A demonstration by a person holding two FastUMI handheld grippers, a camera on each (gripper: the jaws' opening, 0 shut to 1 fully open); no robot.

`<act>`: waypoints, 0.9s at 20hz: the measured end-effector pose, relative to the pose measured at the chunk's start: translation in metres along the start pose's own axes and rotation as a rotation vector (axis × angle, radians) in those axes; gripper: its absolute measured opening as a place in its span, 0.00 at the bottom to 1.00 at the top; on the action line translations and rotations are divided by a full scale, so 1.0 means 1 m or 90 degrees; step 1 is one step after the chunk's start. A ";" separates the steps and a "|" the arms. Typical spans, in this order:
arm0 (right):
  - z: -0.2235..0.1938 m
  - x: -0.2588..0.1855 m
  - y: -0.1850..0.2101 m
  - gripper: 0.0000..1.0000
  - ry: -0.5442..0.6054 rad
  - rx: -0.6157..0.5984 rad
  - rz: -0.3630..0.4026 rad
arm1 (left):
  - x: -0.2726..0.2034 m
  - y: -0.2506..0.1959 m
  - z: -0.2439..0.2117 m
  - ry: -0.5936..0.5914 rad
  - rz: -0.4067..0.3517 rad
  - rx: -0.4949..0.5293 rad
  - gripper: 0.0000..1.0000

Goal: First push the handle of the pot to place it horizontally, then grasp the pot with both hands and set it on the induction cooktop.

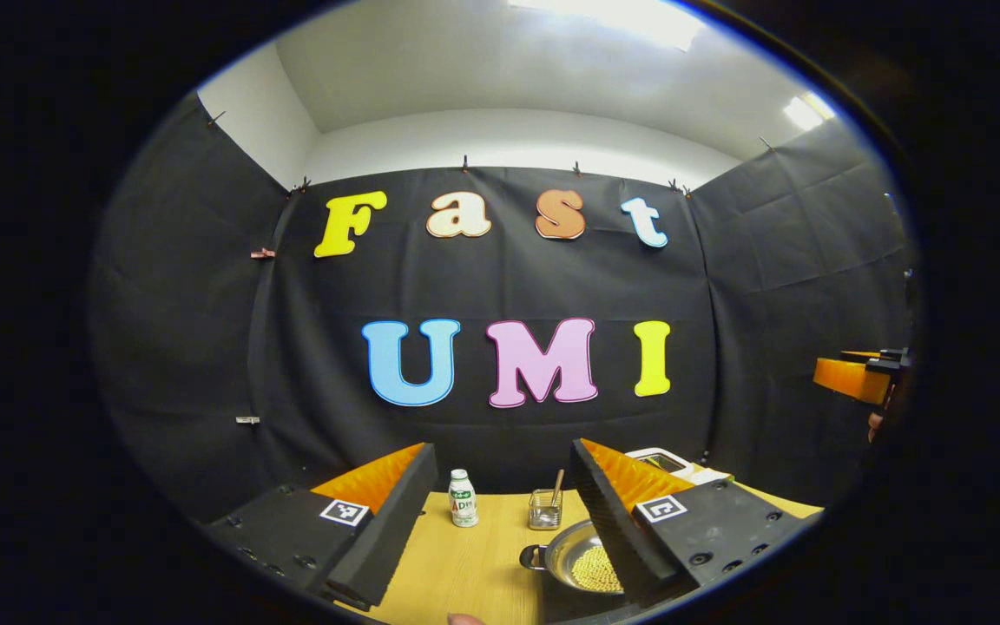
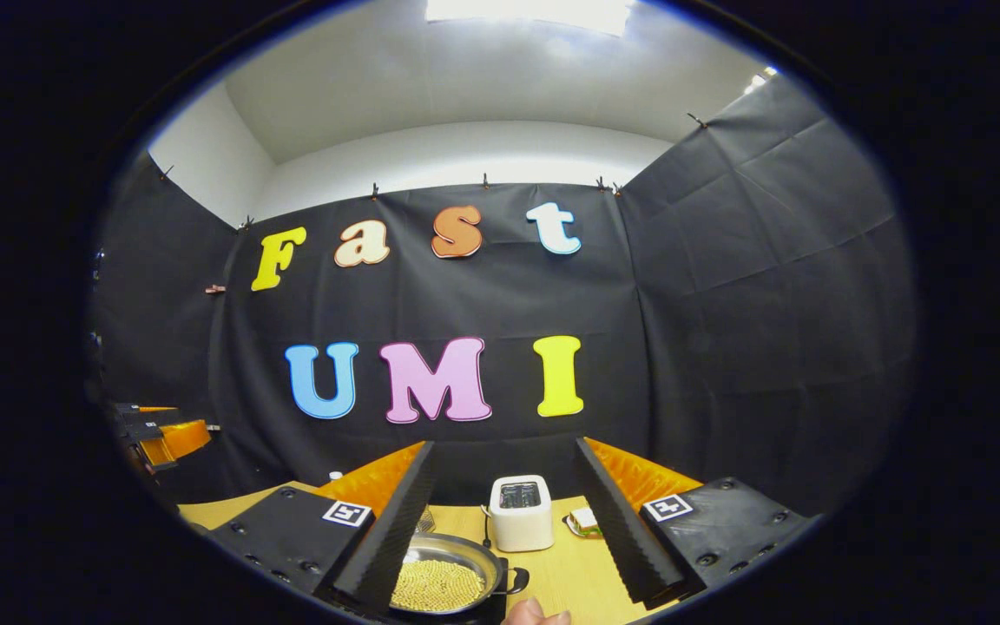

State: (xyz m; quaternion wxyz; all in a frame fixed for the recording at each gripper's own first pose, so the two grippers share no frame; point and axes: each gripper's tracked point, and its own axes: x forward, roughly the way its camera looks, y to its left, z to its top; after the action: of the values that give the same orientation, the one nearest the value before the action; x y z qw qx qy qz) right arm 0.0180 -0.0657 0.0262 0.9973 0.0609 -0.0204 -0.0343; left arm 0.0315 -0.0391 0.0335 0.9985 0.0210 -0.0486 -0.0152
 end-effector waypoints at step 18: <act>-0.014 0.004 0.003 0.98 0.035 -0.017 0.015 | 0.008 -0.022 -0.002 0.021 -0.026 0.019 0.96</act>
State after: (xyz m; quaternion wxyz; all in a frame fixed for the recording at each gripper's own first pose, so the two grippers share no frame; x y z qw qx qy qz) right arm 0.0228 -0.0615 0.0126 0.9986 0.0481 0.0070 -0.0208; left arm 0.0391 -0.0609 0.0309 0.9982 0.0367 -0.0323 -0.0343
